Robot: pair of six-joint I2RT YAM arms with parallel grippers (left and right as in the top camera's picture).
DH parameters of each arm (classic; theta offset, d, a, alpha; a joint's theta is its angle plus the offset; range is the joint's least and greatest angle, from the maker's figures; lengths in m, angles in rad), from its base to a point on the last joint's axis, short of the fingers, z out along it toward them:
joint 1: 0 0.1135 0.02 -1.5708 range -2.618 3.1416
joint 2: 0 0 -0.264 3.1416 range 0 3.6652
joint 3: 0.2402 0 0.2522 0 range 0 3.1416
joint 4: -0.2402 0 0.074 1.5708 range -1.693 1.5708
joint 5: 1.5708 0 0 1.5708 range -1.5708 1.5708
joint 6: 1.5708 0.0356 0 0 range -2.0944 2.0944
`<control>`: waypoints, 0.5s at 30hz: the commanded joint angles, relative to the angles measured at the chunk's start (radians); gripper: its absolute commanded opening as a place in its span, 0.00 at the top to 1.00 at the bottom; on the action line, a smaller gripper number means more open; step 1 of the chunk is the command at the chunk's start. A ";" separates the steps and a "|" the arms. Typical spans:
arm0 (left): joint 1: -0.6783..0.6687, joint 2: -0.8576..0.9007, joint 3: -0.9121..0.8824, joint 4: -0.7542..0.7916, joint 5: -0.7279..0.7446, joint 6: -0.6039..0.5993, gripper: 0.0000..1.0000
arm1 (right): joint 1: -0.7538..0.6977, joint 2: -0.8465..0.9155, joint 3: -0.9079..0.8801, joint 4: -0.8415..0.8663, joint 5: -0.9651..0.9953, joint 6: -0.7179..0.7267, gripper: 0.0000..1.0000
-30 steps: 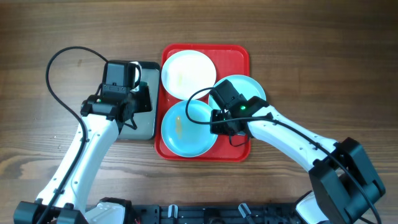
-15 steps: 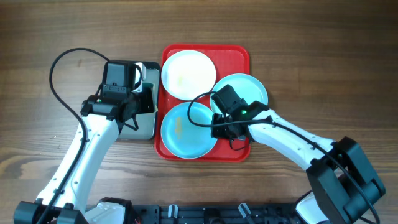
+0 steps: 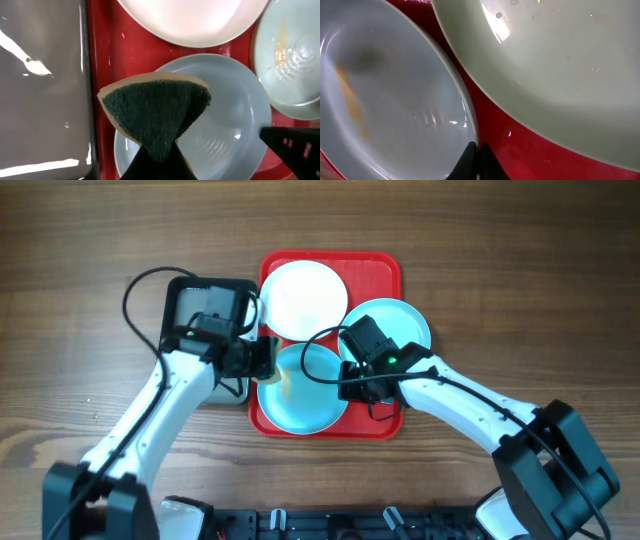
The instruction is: Clean dirty plates on tray and stack at the side
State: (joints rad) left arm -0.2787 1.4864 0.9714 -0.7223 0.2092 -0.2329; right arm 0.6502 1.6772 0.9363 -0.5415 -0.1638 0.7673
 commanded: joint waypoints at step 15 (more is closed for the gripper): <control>-0.114 0.198 -0.005 0.035 -0.089 -0.176 0.96 | 0.000 -0.011 -0.007 0.003 -0.013 0.019 0.96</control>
State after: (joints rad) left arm -0.3912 1.6630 0.9710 -0.6880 0.1619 -0.3805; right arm 0.6502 1.6772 0.9363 -0.5411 -0.1638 0.7673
